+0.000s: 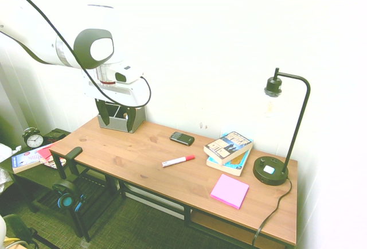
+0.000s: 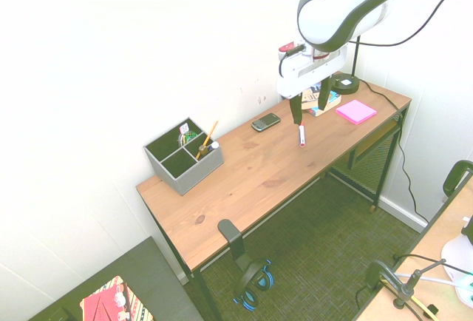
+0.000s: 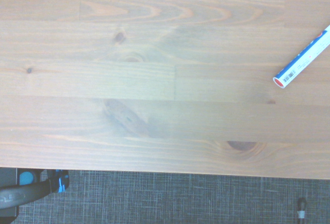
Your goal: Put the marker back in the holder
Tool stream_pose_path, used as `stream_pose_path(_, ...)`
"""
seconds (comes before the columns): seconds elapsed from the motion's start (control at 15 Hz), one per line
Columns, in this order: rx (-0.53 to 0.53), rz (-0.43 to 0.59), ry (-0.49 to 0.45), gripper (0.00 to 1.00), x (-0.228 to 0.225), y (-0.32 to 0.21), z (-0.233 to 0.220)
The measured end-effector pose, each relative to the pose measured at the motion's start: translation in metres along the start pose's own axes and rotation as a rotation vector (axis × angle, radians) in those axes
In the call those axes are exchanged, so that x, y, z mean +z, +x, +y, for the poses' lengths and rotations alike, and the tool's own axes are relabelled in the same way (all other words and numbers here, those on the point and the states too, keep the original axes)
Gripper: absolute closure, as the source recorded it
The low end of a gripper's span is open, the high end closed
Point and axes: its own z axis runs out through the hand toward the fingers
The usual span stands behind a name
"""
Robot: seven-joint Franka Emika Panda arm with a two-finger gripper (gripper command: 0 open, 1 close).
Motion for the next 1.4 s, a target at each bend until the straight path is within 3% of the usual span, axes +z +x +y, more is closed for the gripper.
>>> stream_pose_path(0.2,0.041,-0.017,0.011,0.00,0.003,0.001,0.000)
stream_pose_path(0.87,0.679,0.037,0.072,0.00,0.096,0.108,0.039)
stream_pose_path(1.4,0.766,-0.007,0.049,0.00,0.172,0.120,0.011)
